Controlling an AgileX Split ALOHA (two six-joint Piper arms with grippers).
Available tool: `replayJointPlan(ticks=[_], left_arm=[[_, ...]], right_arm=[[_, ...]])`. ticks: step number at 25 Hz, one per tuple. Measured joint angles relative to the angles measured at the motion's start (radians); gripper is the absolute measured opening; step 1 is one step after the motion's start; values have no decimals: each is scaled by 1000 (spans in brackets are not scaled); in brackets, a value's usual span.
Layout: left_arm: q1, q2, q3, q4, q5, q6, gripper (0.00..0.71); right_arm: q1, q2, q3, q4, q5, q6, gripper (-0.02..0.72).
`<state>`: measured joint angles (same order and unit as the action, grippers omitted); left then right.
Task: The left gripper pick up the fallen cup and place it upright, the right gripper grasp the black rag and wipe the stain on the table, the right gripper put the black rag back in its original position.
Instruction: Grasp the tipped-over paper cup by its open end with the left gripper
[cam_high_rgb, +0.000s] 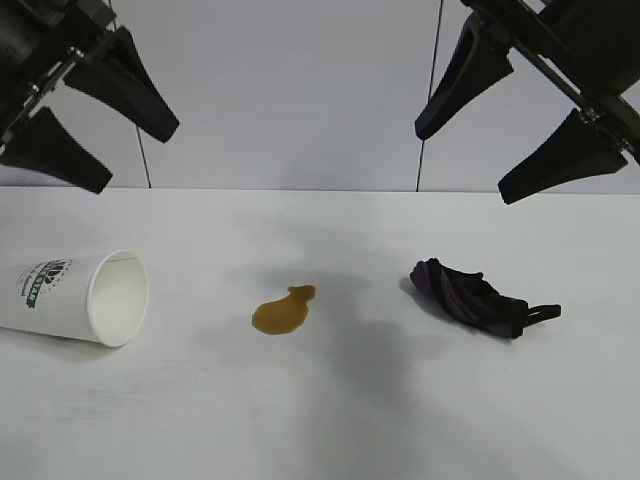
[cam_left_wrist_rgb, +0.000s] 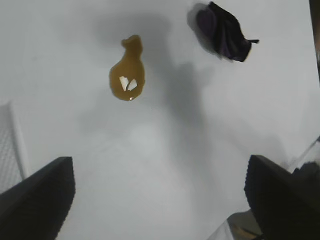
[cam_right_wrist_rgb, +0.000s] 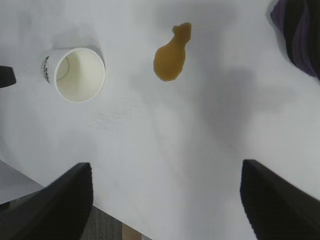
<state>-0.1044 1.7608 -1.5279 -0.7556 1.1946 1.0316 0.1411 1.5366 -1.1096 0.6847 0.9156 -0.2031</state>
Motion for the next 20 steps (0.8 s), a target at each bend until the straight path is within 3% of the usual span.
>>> replayJointPlan(ticks=[3,6,12,16,20], left_arm=[[-1,0,-34,80,5,128,663],[-25,0,-37,249,-9,176,663],[-146,0,-37,558,-108,182,663],[-211,5,-37,660,-153,160,663],[-255,55,-39,756,-132,144,663]], right_arm=[[0,0,0,0,0,0,557],[0,0,0,0,0,-1,557],[0,0,0,0,0,-1,557],[0,0,0,0,0,-1,557],[0,0,0,0,0,-1,557]])
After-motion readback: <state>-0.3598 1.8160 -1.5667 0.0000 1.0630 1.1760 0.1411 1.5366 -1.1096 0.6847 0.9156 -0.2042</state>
